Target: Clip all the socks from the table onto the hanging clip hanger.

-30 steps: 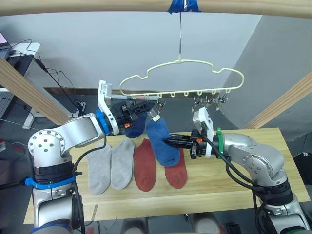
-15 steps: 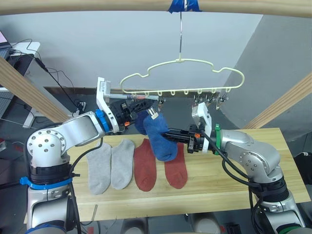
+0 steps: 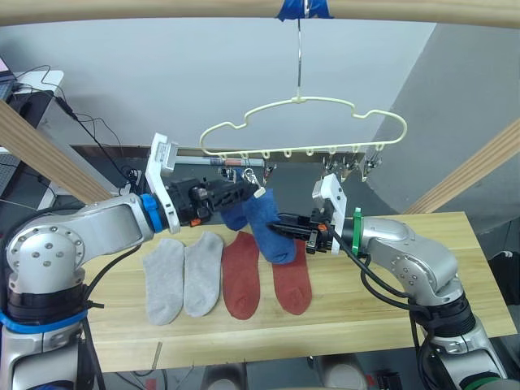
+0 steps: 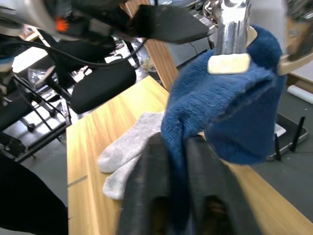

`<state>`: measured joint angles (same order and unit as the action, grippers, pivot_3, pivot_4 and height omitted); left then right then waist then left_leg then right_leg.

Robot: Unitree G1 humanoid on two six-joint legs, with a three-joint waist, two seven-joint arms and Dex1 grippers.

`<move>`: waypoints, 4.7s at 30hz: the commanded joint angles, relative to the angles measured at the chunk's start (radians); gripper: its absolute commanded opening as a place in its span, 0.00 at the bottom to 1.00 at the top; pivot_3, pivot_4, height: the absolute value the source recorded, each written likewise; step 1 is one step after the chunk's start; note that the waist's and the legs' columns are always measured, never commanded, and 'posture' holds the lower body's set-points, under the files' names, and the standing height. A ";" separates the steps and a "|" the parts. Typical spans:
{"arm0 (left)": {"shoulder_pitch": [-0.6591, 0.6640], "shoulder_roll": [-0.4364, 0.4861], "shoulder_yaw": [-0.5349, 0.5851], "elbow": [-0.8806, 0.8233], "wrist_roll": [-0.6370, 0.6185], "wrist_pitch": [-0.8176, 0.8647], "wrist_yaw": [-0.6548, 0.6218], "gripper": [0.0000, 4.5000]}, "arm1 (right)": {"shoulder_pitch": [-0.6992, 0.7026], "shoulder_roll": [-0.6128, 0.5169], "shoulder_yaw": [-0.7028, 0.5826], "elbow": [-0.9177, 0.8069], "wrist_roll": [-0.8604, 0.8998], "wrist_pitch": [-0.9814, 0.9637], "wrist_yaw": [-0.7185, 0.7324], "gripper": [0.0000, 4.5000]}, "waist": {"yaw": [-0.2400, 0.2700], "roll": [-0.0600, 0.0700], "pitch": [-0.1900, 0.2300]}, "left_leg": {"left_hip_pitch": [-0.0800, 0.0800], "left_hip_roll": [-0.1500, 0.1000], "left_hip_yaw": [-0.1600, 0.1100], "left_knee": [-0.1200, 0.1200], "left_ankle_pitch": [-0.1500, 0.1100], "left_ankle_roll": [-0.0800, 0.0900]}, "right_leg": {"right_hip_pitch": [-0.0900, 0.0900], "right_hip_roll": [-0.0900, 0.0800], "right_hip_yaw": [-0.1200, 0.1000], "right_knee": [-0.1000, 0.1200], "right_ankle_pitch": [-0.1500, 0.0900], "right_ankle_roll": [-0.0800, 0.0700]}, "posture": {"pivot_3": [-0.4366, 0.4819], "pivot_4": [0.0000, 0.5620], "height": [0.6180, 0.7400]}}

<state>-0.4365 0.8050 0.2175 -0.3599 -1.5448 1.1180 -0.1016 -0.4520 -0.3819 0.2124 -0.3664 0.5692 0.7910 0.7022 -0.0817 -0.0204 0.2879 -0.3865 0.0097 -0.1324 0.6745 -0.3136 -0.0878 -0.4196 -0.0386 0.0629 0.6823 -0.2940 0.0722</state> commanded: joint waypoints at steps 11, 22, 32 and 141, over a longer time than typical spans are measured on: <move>0.215 -0.092 -0.163 -0.333 0.667 -0.370 -0.144 1.00 | 0.143 -0.177 -0.039 -0.033 -0.119 -0.154 0.068 0.99 | 0.024 0.000 0.000 | -0.001 0.000 0.003 -0.003 0.000 0.000 | -0.001 -0.001 0.002 -0.002 0.000 0.000 | 0.43 0.49 1.00; 0.292 -0.258 -0.369 -0.333 1.111 -0.622 -0.111 1.00 | 0.193 -0.176 -0.175 -0.225 -0.048 -0.119 -0.024 0.99 | 0.023 0.000 0.000 | 0.000 0.001 0.003 -0.003 -0.002 0.004 | 0.000 0.000 0.002 -0.001 0.000 0.000 | 0.39 0.51 1.00; 0.228 -0.401 -0.437 -0.180 1.326 -0.799 -0.138 0.89 | 0.175 -0.128 -0.228 -0.310 0.060 -0.073 -0.089 1.00 | 0.021 0.000 0.000 | 0.000 0.000 0.003 -0.002 -0.002 0.004 | 0.000 0.000 0.002 -0.001 0.000 0.000 | 0.36 0.52 1.00; 0.006 -0.719 -0.358 0.134 1.575 -0.885 -0.056 0.63 | 0.051 -0.149 -0.220 -0.308 0.077 -0.121 -0.165 1.00 | -0.008 0.000 0.000 | 0.001 0.000 0.002 0.004 -0.002 0.005 | 0.005 0.000 0.000 0.000 0.002 0.002 | 0.29 0.49 1.00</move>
<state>-0.4179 0.0896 -0.1320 -0.1989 0.0203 0.2543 -0.1629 -0.4005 -0.5330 0.0176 -0.6366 0.6466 0.6910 0.5425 -0.0899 -0.0206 0.2879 -0.3852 0.0097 -0.1304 0.6786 -0.3153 -0.0827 -0.4143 -0.0386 0.0633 0.6826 -0.2915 0.0737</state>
